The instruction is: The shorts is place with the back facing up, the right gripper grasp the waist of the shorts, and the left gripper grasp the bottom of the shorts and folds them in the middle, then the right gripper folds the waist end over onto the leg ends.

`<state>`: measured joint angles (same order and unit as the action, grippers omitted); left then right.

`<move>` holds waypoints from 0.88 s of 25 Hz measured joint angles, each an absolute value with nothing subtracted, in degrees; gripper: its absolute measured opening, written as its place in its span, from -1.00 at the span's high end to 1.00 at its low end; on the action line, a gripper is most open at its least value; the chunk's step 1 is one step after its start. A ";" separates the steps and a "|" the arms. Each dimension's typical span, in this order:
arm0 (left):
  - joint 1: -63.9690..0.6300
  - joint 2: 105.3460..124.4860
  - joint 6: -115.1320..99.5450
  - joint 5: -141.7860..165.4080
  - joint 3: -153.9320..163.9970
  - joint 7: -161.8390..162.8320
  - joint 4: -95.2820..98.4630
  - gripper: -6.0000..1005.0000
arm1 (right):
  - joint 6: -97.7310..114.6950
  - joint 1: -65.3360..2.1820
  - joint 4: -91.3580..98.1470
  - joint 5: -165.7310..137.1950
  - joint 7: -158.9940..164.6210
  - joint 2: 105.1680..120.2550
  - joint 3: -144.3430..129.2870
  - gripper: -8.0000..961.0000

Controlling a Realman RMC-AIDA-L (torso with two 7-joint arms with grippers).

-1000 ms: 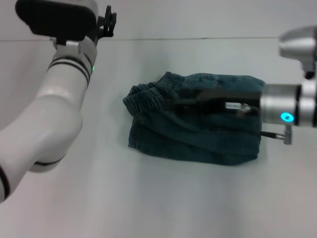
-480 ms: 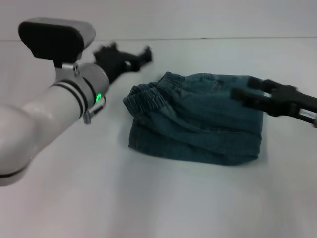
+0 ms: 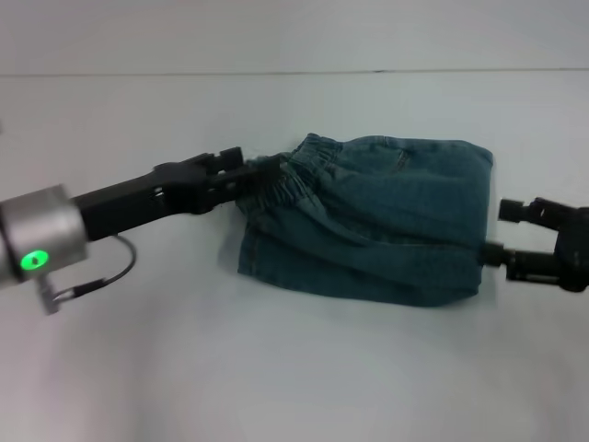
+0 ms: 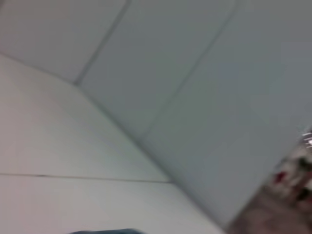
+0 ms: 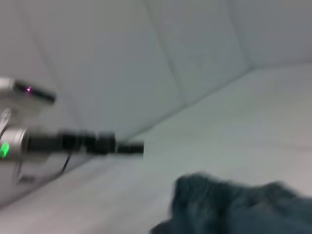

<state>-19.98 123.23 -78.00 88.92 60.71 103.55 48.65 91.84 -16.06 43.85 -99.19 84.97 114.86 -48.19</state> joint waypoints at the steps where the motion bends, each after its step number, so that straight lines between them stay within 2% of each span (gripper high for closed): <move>1: -20.25 122.81 -81.68 88.93 58.50 102.36 46.96 -0.79 | 92.80 -16.63 43.86 -100.46 84.95 114.59 -48.12 -0.96; 3: -20.67 121.93 -87.64 88.95 54.80 100.34 43.60 -0.79 | 94.20 -17.93 43.88 -102.79 84.86 114.36 -47.85 -0.96; 6: -20.67 121.61 -91.28 89.54 53.53 98.54 41.32 -0.78 | 94.76 -19.19 43.92 -104.32 84.68 114.52 -47.66 -0.96; 22: -21.72 123.93 -94.29 94.98 54.09 90.19 39.39 -0.77 | 96.03 -21.28 44.63 -105.32 85.53 114.44 -47.45 -0.96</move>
<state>-21.72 123.93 -94.29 94.98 54.09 90.19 39.39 96.03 -21.28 44.63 -105.32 85.53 114.44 -47.45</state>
